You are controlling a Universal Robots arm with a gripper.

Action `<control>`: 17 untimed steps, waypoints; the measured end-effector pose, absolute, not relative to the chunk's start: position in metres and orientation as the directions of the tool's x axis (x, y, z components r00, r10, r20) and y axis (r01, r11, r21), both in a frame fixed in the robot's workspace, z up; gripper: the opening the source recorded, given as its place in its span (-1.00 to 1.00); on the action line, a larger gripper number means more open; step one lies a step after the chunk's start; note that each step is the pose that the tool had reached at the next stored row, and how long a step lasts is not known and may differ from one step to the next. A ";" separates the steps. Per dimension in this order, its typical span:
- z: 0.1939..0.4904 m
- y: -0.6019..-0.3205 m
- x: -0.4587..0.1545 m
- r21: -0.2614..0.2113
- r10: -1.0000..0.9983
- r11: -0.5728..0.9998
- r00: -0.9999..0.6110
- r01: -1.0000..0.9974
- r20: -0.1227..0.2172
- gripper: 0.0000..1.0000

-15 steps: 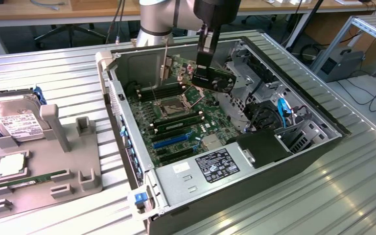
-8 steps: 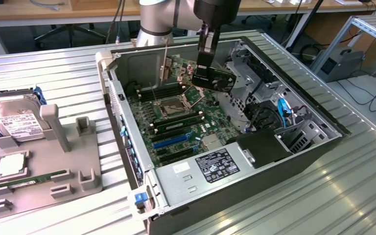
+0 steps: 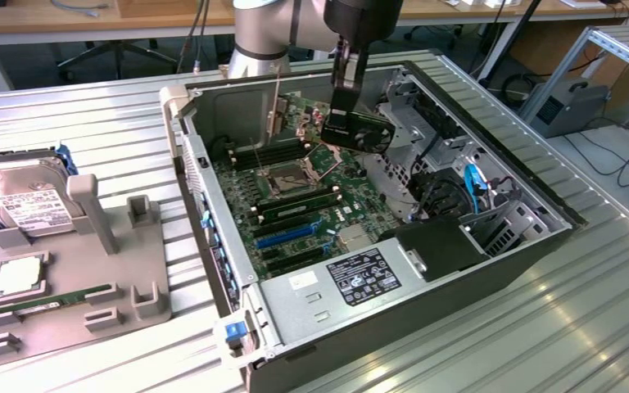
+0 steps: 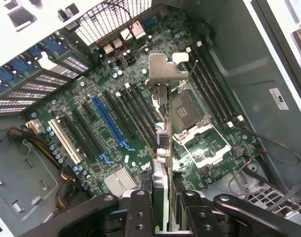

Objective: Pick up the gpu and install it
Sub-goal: 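Insert the gpu into the slot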

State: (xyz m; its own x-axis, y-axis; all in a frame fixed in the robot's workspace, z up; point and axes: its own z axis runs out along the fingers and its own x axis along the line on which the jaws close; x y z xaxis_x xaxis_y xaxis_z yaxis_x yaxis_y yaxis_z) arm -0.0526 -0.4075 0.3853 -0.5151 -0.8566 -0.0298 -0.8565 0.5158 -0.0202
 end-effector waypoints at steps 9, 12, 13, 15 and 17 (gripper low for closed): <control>0.385 -0.407 -0.053 -0.020 -0.872 0.490 -0.489 -0.872 -0.030 -0.47; 0.385 -0.407 -0.053 -0.020 -0.877 0.480 -0.479 -0.877 -0.030 -0.47; 0.385 -0.407 -0.053 -0.020 -0.879 0.477 -0.477 -0.878 -0.030 -0.47; 0.385 -0.407 -0.053 -0.020 -0.881 0.472 -0.472 -0.881 -0.030 -0.47; 0.385 -0.407 -0.053 -0.020 -0.884 0.467 -0.466 -0.884 -0.030 -0.47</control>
